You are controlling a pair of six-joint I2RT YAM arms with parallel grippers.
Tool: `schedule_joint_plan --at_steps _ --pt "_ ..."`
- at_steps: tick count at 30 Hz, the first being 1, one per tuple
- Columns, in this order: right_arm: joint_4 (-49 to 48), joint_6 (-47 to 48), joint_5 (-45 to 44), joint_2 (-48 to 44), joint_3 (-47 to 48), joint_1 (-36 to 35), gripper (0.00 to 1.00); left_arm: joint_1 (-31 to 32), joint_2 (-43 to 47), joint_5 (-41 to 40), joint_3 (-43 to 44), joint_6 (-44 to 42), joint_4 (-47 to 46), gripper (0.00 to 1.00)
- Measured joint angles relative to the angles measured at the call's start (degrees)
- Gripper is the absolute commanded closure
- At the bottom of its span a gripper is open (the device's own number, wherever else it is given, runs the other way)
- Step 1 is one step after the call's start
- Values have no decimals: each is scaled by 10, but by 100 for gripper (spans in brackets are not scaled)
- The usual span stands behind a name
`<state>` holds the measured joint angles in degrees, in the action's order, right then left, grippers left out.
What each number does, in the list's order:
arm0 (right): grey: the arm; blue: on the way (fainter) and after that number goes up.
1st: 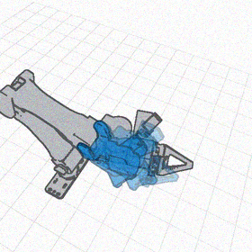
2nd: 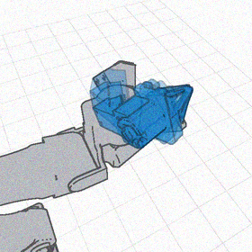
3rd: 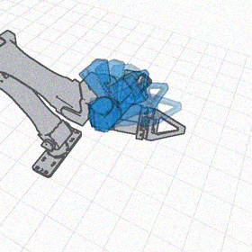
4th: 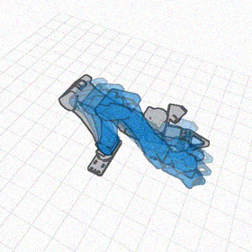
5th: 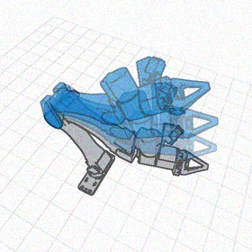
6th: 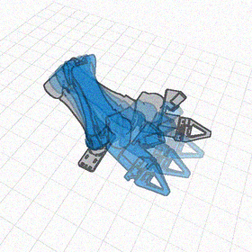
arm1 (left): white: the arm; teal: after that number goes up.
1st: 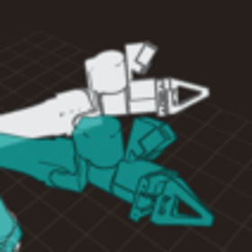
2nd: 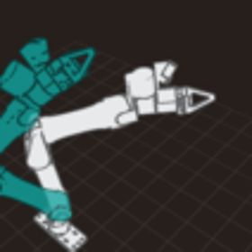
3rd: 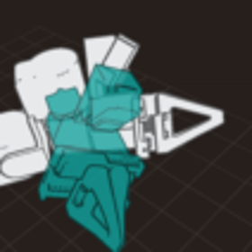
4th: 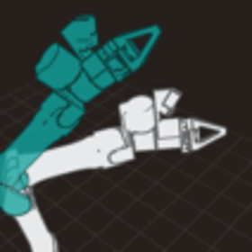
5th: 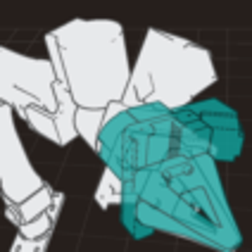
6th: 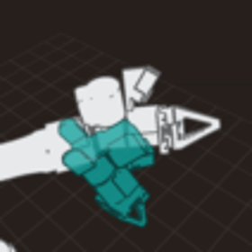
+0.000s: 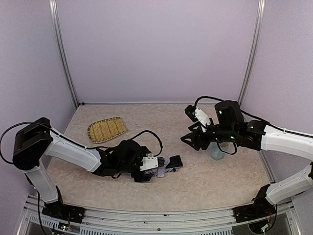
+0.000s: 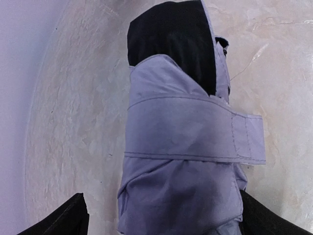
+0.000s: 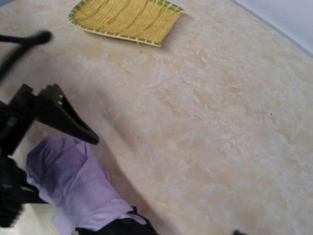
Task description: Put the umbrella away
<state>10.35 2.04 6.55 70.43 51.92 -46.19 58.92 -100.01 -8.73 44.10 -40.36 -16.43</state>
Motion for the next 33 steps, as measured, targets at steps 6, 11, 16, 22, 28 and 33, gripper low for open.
schedule_joint_plan --at_steps 6,11,16,22,28,33 --pt "0 -20 -1 1 19 48 2 -1 74 32 -9 6 42 1" --pt "-14 -55 0 0 46 168 0 -10 195 123 -29 11 71 1" --pt "-50 -110 17 -11 31 366 0 -74 313 132 -83 75 -31 1" --pt "-99 -143 40 -17 -39 513 0 -228 274 -23 -23 231 -83 1" --pt "-171 -158 30 -13 -139 543 0 -375 233 -148 -32 395 -95 1" --pt "-232 -174 -3 -9 -213 543 0 -425 231 -217 -133 449 -156 1"
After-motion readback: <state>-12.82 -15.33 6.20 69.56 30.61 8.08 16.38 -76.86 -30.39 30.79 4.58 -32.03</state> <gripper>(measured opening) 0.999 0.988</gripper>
